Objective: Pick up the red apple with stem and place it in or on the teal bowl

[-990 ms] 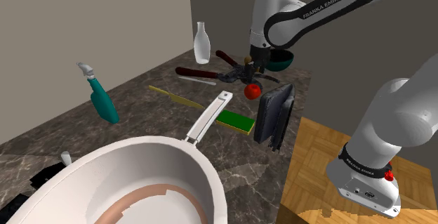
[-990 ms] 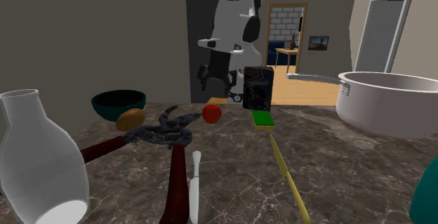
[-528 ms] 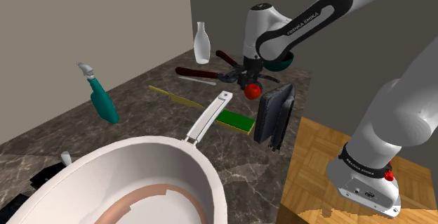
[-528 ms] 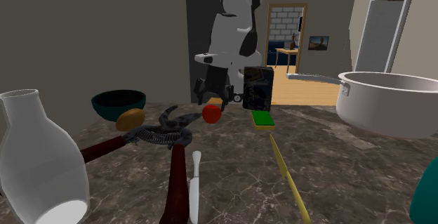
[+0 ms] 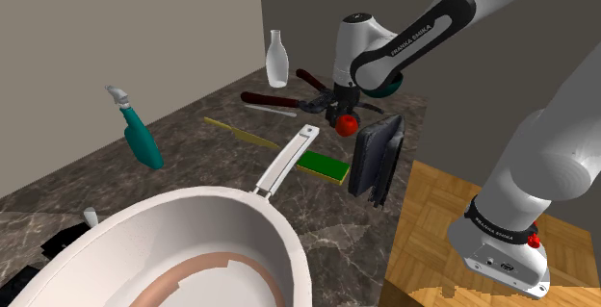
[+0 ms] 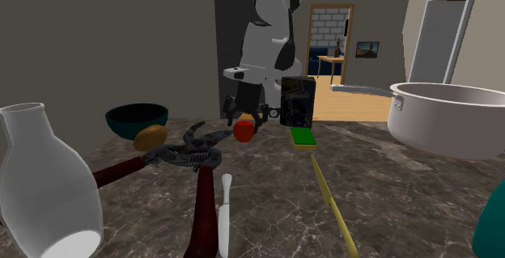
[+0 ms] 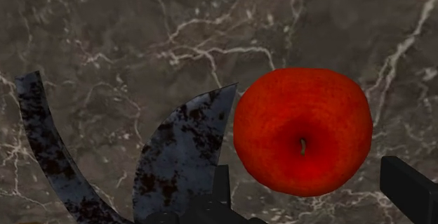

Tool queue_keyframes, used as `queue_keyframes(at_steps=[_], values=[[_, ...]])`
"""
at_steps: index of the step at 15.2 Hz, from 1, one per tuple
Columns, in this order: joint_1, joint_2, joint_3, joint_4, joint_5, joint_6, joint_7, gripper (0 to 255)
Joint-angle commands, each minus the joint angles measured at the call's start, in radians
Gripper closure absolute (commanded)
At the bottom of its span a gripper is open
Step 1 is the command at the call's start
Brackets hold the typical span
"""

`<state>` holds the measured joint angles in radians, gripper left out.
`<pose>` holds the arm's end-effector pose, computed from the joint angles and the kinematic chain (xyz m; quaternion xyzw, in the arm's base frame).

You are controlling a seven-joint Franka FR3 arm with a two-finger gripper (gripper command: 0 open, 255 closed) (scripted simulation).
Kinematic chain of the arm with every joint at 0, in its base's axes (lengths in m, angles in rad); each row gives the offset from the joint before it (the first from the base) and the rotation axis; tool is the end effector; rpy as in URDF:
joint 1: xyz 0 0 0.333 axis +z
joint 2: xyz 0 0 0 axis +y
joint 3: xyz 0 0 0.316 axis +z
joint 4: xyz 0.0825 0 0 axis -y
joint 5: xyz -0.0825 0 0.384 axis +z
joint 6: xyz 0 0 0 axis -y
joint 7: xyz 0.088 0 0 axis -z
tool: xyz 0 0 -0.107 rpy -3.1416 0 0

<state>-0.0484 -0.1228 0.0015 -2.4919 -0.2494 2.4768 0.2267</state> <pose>0.4687 -0.0212 0.3423 0.9943 -0.0424 0.0605 0.0769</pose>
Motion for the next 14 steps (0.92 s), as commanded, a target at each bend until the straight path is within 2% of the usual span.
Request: queue_keyframes(at_steps=[1,3,4,14], values=[[0.0,0.0,0.0,0.0,0.0,0.001,0.0,0],[0.0,0.0,0.0,0.0,0.0,0.0,0.0,0],[0.0,0.0,0.0,0.0,0.0,0.0,0.0,255],[0.001,-0.01,0.0,0.004,0.004,-0.014,-0.005,255]])
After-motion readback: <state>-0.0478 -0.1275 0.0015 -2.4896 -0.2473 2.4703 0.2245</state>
